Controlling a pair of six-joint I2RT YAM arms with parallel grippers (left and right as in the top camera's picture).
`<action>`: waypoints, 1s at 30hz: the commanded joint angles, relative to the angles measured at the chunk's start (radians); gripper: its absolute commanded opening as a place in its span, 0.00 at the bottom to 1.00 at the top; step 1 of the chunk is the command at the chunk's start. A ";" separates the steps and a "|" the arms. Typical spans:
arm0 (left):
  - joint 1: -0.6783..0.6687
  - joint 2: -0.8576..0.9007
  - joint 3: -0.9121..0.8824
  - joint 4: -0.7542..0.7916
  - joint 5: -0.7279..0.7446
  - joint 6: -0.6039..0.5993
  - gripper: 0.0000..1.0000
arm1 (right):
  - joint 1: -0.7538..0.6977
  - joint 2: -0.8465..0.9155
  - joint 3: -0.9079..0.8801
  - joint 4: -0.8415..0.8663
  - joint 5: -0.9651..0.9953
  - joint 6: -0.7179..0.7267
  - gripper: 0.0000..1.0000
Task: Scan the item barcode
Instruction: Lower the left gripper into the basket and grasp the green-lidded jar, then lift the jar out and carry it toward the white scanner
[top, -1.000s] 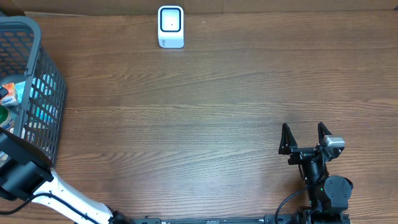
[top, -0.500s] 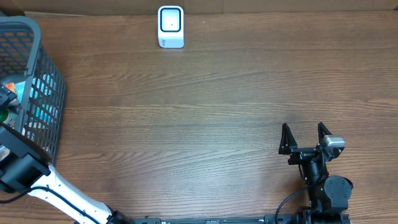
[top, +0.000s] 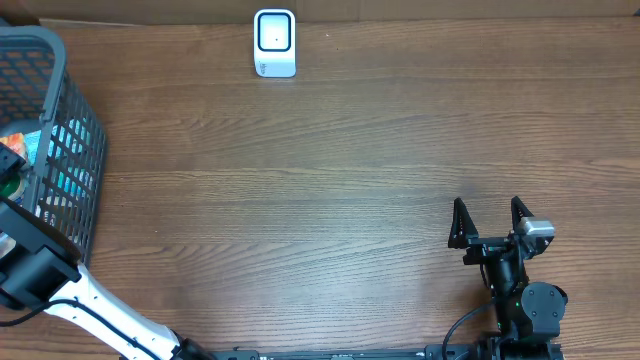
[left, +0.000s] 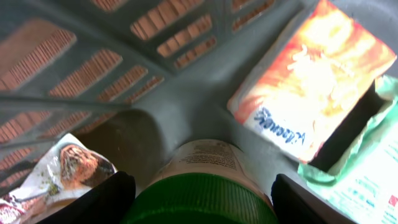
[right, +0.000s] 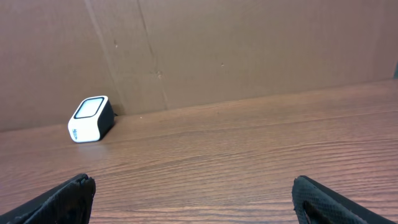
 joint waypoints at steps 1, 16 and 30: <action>-0.005 -0.027 0.031 -0.037 0.040 -0.014 0.63 | 0.003 -0.011 -0.011 0.005 -0.001 -0.002 1.00; -0.080 -0.367 0.272 -0.118 0.265 -0.087 0.59 | 0.003 -0.011 -0.011 0.005 -0.001 -0.002 1.00; -0.488 -0.684 0.274 -0.239 0.291 -0.097 0.57 | 0.003 -0.011 -0.011 0.005 -0.001 -0.002 1.00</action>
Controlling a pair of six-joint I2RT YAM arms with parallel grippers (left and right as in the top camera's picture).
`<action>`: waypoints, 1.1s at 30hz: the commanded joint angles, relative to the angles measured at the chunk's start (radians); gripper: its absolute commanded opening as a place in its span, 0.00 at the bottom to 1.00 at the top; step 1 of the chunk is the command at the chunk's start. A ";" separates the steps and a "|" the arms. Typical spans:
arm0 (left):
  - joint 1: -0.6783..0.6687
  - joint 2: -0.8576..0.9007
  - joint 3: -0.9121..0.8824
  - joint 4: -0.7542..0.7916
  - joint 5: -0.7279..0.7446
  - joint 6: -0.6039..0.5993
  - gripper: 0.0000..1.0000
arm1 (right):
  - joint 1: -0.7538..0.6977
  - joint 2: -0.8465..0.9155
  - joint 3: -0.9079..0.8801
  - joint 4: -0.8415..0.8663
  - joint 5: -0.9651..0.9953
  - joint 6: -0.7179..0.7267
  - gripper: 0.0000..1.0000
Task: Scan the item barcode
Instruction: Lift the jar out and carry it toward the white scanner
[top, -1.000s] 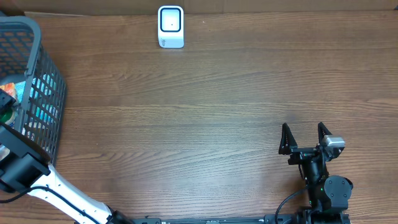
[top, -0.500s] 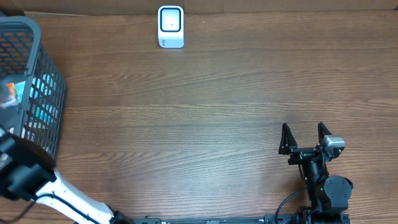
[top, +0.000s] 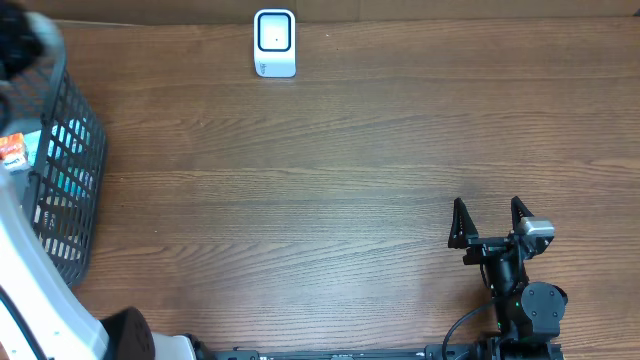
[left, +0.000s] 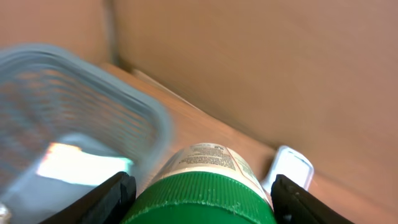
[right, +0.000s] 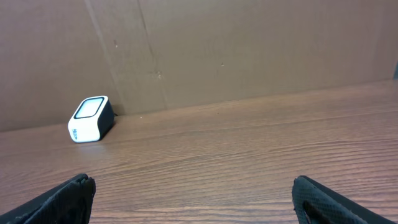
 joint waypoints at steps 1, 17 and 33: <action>-0.123 -0.012 0.018 -0.056 0.013 -0.014 0.56 | 0.004 -0.011 -0.011 0.004 -0.002 -0.002 1.00; -0.635 0.316 0.015 -0.258 0.014 0.173 0.58 | 0.004 -0.011 -0.011 0.004 -0.002 -0.002 1.00; -0.792 0.624 0.015 -0.116 0.015 0.322 0.57 | 0.004 -0.011 -0.011 0.004 -0.002 -0.002 1.00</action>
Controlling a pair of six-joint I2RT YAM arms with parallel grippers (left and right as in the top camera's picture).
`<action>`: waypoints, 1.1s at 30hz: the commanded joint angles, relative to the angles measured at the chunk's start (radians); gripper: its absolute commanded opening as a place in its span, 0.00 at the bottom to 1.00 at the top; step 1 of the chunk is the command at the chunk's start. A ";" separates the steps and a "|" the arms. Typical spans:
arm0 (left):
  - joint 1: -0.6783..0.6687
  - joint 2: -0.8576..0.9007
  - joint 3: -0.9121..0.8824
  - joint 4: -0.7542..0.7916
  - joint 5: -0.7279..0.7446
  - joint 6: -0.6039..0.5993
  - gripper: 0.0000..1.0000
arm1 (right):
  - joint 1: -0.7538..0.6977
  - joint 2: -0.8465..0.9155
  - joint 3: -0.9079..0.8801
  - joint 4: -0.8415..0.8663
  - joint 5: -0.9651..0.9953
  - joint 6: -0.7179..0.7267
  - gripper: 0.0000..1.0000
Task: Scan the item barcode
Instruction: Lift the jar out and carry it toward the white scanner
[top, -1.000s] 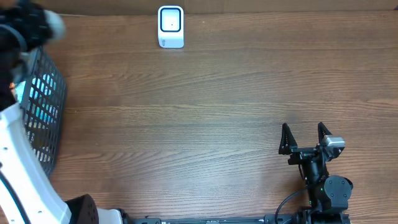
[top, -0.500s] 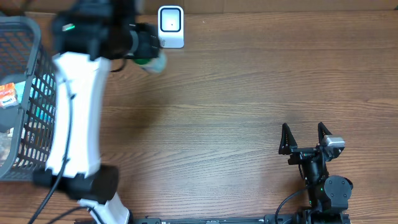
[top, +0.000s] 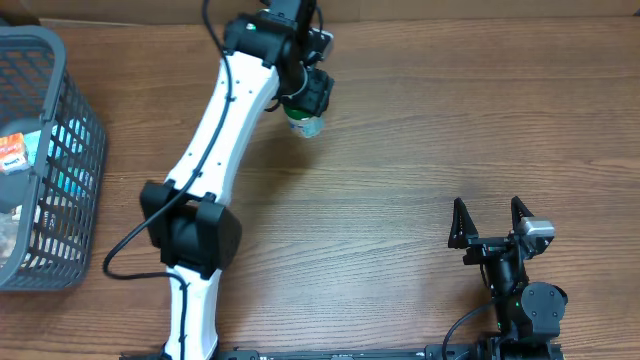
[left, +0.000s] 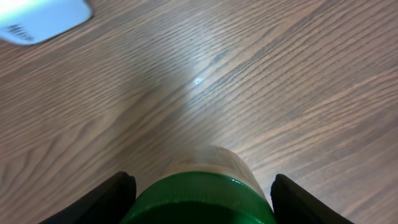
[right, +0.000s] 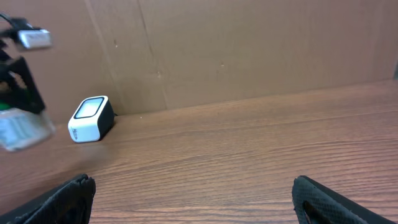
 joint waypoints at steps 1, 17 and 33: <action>-0.029 0.034 0.012 0.013 0.004 0.020 0.57 | 0.004 -0.011 -0.011 0.005 -0.001 -0.001 1.00; -0.077 0.098 0.010 -0.003 -0.028 -0.439 0.50 | 0.004 -0.011 -0.011 0.005 -0.001 -0.001 1.00; -0.100 0.099 -0.085 0.037 -0.128 -0.565 0.56 | 0.004 -0.011 -0.011 0.005 -0.001 -0.001 1.00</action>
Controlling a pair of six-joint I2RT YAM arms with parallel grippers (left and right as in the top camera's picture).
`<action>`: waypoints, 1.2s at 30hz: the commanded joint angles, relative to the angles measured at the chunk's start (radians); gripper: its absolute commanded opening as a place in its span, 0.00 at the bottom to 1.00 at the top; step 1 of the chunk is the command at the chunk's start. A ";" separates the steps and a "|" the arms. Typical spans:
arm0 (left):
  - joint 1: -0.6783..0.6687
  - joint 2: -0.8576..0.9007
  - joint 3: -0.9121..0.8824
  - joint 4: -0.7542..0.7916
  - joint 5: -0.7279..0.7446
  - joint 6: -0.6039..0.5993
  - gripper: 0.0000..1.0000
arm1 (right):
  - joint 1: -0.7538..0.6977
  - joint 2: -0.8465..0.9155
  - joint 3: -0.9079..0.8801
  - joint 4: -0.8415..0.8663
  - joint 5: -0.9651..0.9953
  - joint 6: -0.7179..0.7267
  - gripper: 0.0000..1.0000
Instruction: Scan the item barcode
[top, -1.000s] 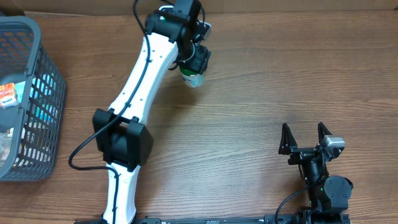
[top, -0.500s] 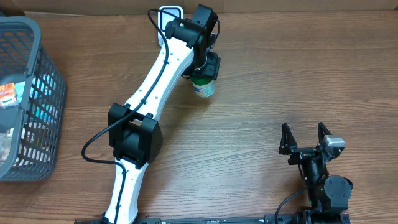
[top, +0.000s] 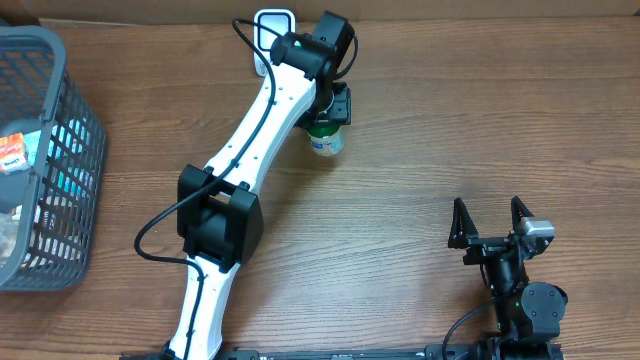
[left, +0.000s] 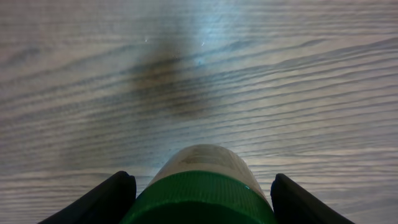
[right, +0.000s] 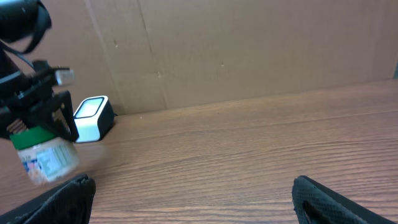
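A clear jar (top: 325, 138) with a green lid (left: 199, 196) and a printed label hangs off the table at the back, my left gripper (top: 328, 116) shut on its lid. The jar (right: 43, 152) points away from the gripper, its bottom toward the table. The white barcode scanner (top: 272, 30) stands at the table's back edge, just left of and behind the jar; it shows as a white box (right: 92, 117) in the right wrist view. My right gripper (top: 490, 222) stands open at the front right, holding nothing.
A grey wire basket (top: 60, 150) with several packaged goods sits at the table's left edge. A brown cardboard wall (right: 249, 50) closes off the back of the table. My left arm (top: 250, 150) stretches diagonally from the front left to the scanner.
My left gripper with the jar has shifted a little to the right and toward the front, from just right of the scanner to slightly further off. The right arm has not moved.
First my left gripper was down in the basket, shut on the green-lidded jar among other goods. Then it held the jar above the basket's rim. Then it held the jar beside the scanner at the back, and now slightly right of it.
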 joint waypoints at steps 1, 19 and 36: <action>-0.010 0.010 -0.056 0.020 -0.020 -0.061 0.56 | 0.004 -0.011 -0.011 0.005 -0.002 -0.002 1.00; -0.021 0.010 -0.139 0.074 -0.034 -0.095 0.55 | 0.004 -0.011 -0.011 0.005 -0.001 -0.002 1.00; -0.076 0.010 -0.142 0.107 -0.103 -0.096 0.54 | 0.004 -0.011 -0.011 0.005 -0.002 -0.002 1.00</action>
